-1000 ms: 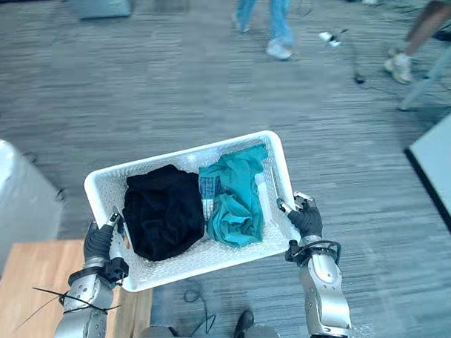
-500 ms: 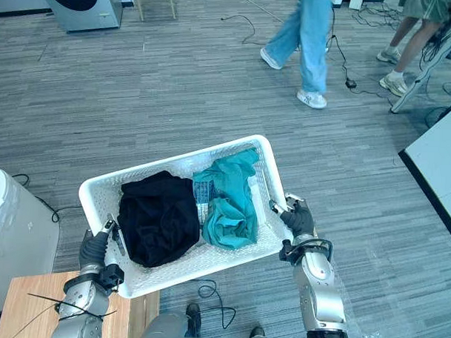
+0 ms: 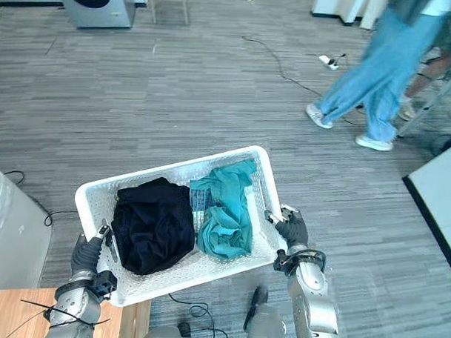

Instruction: Pick up the laundry basket with both hands and put the clothes into the washing machine.

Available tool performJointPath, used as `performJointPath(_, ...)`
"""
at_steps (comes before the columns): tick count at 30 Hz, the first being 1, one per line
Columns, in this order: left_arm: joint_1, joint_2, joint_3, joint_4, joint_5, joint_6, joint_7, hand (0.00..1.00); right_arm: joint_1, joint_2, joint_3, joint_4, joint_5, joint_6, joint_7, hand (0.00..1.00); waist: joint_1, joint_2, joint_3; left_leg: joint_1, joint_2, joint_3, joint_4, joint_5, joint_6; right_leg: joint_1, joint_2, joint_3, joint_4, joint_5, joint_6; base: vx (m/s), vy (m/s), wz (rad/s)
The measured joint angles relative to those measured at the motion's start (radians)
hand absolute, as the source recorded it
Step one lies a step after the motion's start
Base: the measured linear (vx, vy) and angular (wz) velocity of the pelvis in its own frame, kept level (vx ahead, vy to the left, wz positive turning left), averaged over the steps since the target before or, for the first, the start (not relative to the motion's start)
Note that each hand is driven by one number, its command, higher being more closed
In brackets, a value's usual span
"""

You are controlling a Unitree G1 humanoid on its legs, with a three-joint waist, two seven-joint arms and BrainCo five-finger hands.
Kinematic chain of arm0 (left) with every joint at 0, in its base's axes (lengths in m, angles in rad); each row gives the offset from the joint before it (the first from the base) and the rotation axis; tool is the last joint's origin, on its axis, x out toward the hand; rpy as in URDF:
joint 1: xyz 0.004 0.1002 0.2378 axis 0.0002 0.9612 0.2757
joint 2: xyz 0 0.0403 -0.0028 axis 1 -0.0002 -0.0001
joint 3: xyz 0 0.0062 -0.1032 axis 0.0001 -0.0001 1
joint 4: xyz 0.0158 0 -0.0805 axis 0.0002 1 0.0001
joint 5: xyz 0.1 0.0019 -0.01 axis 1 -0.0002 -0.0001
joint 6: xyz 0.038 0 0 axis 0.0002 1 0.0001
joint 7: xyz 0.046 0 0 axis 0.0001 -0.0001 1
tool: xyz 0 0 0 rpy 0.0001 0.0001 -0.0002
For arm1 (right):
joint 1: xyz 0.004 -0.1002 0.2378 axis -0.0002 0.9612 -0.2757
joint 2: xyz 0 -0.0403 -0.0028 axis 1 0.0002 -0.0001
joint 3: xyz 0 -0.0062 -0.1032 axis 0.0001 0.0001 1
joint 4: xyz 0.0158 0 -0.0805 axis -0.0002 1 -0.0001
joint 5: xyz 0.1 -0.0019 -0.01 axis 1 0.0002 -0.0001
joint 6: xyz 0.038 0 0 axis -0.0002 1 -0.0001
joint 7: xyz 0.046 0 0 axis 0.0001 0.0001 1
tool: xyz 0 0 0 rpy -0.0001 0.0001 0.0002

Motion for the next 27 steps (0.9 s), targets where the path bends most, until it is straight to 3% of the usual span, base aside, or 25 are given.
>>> performJointPath(1, 0.000, 0.000, 0.000, 0.000, 0.001, 0.002, 0.000, 1.00, 0.006, 0.002, -0.001, 0.000, 0.000, 0.000, 0.000, 1.00, -0.007, -0.001, 0.001, 0.046, 0.007, -0.014, 0.000, -0.026, -0.032, -0.006, -0.009, 0.001, -0.027, 0.016, 0.012, 0.65, -0.352, 0.57)
performJointPath(3, 0.002, 0.002, 0.000, 0.000, 0.003, 0.002, 0.000, 1.00, 0.019, 0.005, 0.000, -0.008, 0.000, 0.000, 0.002, 1.00, -0.017, -0.011, -0.008, 0.122, 0.029, -0.031, -0.003, -0.081, -0.080, -0.012, 0.002, 0.048, 0.019, 0.037, -0.008, 0.59, -0.350, 0.62)
performJointPath(4, 0.002, -0.003, 0.000, 0.002, 0.010, 0.002, 0.000, 1.00, 0.027, 0.002, 0.000, -0.012, 0.000, -0.004, 0.003, 1.00, -0.029, 0.008, -0.025, 0.140, 0.068, -0.050, 0.032, -0.106, -0.108, -0.031, 0.033, 0.062, 0.139, 0.093, -0.026, 0.61, -0.365, 0.40)
performJointPath(5, 0.004, -0.023, -0.008, 0.003, 0.021, 0.002, -0.005, 1.00, 0.023, -0.007, -0.003, -0.007, 0.000, 0.000, 0.004, 1.00, -0.020, 0.040, -0.032, 0.096, 0.125, -0.044, 0.177, -0.102, -0.106, -0.039, 0.073, 0.046, 0.218, 0.017, -0.052, 0.60, -0.372, 0.22)
performJointPath(6, 0.007, -0.034, -0.005, 0.004, 0.022, 0.003, -0.004, 1.00, 0.017, -0.014, -0.002, -0.007, 0.000, 0.000, 0.005, 1.00, -0.016, 0.058, -0.029, 0.045, 0.159, -0.043, 0.301, -0.084, -0.105, -0.029, 0.101, 0.034, 0.229, -0.007, -0.071, 0.64, -0.386, -0.20)
performJointPath(7, 0.007, -0.040, -0.005, 0.004, 0.023, 0.004, -0.004, 1.00, 0.017, -0.028, 0.000, -0.008, 0.001, 0.000, 0.005, 1.00, -0.010, 0.085, -0.027, -0.051, 0.220, -0.039, 0.514, -0.007, -0.079, 0.004, 0.139, 0.021, 0.219, -0.029, -0.082, 0.64, -0.359, -0.27)
performJointPath(8, 0.007, -0.048, -0.008, 0.007, 0.024, 0.007, -0.011, 1.00, 0.017, -0.043, 0.001, -0.008, 0.011, 0.001, 0.002, 1.00, 0.009, 0.103, -0.022, -0.169, 0.307, -0.014, 0.788, 0.125, -0.032, 0.069, 0.192, 0.003, 0.181, -0.048, -0.106, 0.78, -0.401, -0.31)
performJointPath(9, 0.000, -0.050, -0.008, 0.020, 0.021, 0.007, -0.016, 1.00, 0.010, -0.048, 0.002, -0.008, 0.012, 0.001, -0.004, 1.00, 0.017, 0.100, -0.004, -0.246, 0.371, 0.043, 0.999, 0.118, -0.008, 0.170, 0.237, 0.008, 0.113, -0.057, -0.120, 0.66, -0.310, -0.24)
performJointPath(10, -0.003, -0.049, -0.008, 0.024, 0.020, 0.007, -0.017, 1.00, 0.010, -0.049, 0.002, -0.009, 0.012, 0.001, -0.007, 1.00, 0.022, 0.089, 0.005, -0.277, 0.381, 0.071, 1.064, 0.102, 0.018, 0.224, 0.244, 0.011, 0.075, -0.058, -0.122, 0.66, -0.284, -0.13)
performJointPath(11, -0.007, -0.048, -0.008, 0.024, 0.019, 0.006, -0.019, 1.00, 0.009, -0.052, 0.005, -0.012, 0.013, -0.001, -0.018, 1.00, 0.033, 0.058, 0.023, -0.314, 0.369, 0.133, 1.131, 0.072, 0.065, 0.322, 0.247, 0.023, 0.003, -0.059, -0.123, 0.64, -0.230, -0.01)
performJointPath(12, -0.008, -0.049, -0.006, 0.024, 0.017, 0.003, -0.020, 1.00, 0.003, -0.054, 0.009, -0.016, 0.013, -0.002, -0.021, 1.00, 0.038, 0.042, 0.029, -0.353, 0.347, 0.164, 1.131, 0.053, 0.078, 0.382, 0.246, 0.026, -0.049, -0.059, -0.124, 0.73, -0.212, 0.04)
performJointPath(14, -0.021, -0.052, -0.003, 0.023, 0.004, 0.000, -0.019, 1.00, -0.012, -0.068, 0.014, -0.028, 0.015, -0.003, -0.027, 1.00, 0.062, 0.036, 0.029, -0.451, 0.285, 0.194, 1.037, 0.038, 0.062, 0.461, 0.246, 0.031, -0.132, -0.069, -0.132, 0.57, -0.079, -0.03)
performJointPath(17, -0.034, -0.061, 0.027, 0.020, -0.001, -0.001, -0.019, 1.00, -0.043, -0.072, 0.030, -0.032, 0.020, -0.002, -0.022, 1.00, 0.098, 0.018, 0.045, -0.564, 0.201, 0.255, 0.666, 0.034, 0.012, 0.553, 0.219, 0.026, -0.189, -0.122, -0.102, 0.58, 0.065, -0.06)
performJointPath(18, -0.034, -0.062, 0.032, 0.018, -0.001, -0.001, -0.019, 1.00, -0.045, -0.073, 0.034, -0.033, 0.021, -0.002, -0.022, 1.00, 0.113, 0.006, 0.053, -0.583, 0.171, 0.270, 0.496, 0.071, -0.044, 0.599, 0.200, 0.022, -0.204, -0.149, -0.088, 0.63, 0.156, 0.01)
performJointPath(19, -0.029, -0.067, 0.034, 0.006, -0.001, 0.000, -0.018, 1.00, -0.047, -0.072, 0.035, -0.032, 0.020, -0.003, -0.022, 1.00, 0.120, 0.001, 0.055, -0.584, 0.142, 0.271, 0.339, 0.155, -0.067, 0.642, 0.190, 0.016, -0.220, -0.167, -0.071, 0.79, 0.215, -0.01)
performJointPath(20, -0.026, -0.067, 0.034, -0.001, 0.000, 0.000, -0.017, 1.00, -0.047, -0.059, 0.036, -0.030, 0.020, -0.003, -0.024, 1.00, 0.134, -0.023, 0.055, -0.573, 0.113, 0.270, 0.339, 0.221, -0.011, 0.668, 0.172, 0.017, -0.217, -0.179, -0.059, 0.68, 0.203, 0.17)
performJointPath(21, -0.032, -0.064, 0.040, -0.006, 0.000, 0.001, -0.016, 1.00, -0.051, -0.051, 0.036, -0.031, 0.020, -0.003, -0.024, 1.00, 0.125, -0.042, 0.052, -0.582, 0.093, 0.260, 0.386, 0.178, 0.041, 0.656, 0.145, 0.004, -0.168, -0.179, -0.056, 0.71, 0.253, 0.39)
performJointPath(22, -0.026, -0.064, 0.046, -0.021, 0.001, 0.002, -0.017, 1.00, -0.056, -0.049, 0.035, -0.031, 0.020, -0.003, -0.019, 1.00, 0.112, -0.042, 0.052, -0.587, 0.093, 0.247, 0.454, 0.108, 0.105, 0.621, 0.125, 0.003, -0.025, -0.178, -0.056, 0.57, 0.242, 0.48)
performJointPath(23, -0.023, -0.060, 0.046, -0.020, 0.001, 0.001, -0.017, 1.00, -0.054, -0.044, 0.035, -0.031, 0.019, -0.003, -0.018, 1.00, 0.112, -0.045, 0.052, -0.576, 0.091, 0.242, 0.480, 0.072, 0.119, 0.596, 0.112, 0.007, 0.071, -0.171, -0.044, 0.73, 0.328, 0.29)
performJointPath(24, -0.019, -0.051, 0.048, -0.021, 0.001, 0.001, -0.017, 1.00, -0.051, -0.034, 0.035, -0.029, 0.018, -0.003, -0.017, 1.00, 0.116, -0.054, 0.051, -0.546, 0.090, 0.243, 0.512, 0.015, 0.123, 0.535, 0.088, 0.023, 0.257, -0.137, -0.004, 0.71, 0.322, 0.12)
performJointPath(25, -0.015, -0.040, 0.055, -0.021, 0.001, 0.002, -0.016, 1.00, -0.051, -0.019, 0.040, -0.011, 0.013, -0.004, -0.014, 1.00, 0.111, -0.067, 0.055, -0.484, 0.081, 0.247, 0.528, -0.044, 0.124, 0.449, 0.043, 0.049, 0.506, -0.006, 0.045, 0.82, 0.317, 0.11)
performJointPath(26, -0.016, -0.023, 0.057, -0.021, 0.006, 0.004, -0.016, 1.00, -0.051, -0.003, 0.040, 0.006, 0.006, -0.003, -0.015, 1.00, 0.108, -0.071, 0.055, -0.431, 0.075, 0.246, 0.526, -0.077, 0.128, 0.382, 0.018, 0.054, 0.694, 0.018, 0.067, 0.77, 0.216, 0.17)
performJointPath(27, -0.010, -0.004, 0.060, -0.022, 0.016, 0.004, -0.014, 1.00, -0.050, 0.022, 0.041, 0.025, -0.001, -0.003, -0.015, 1.00, 0.106, -0.065, 0.058, -0.347, 0.074, 0.244, 0.495, -0.104, 0.129, 0.312, 0.009, 0.042, 0.854, 0.003, 0.056, 0.62, 0.106, 0.14)
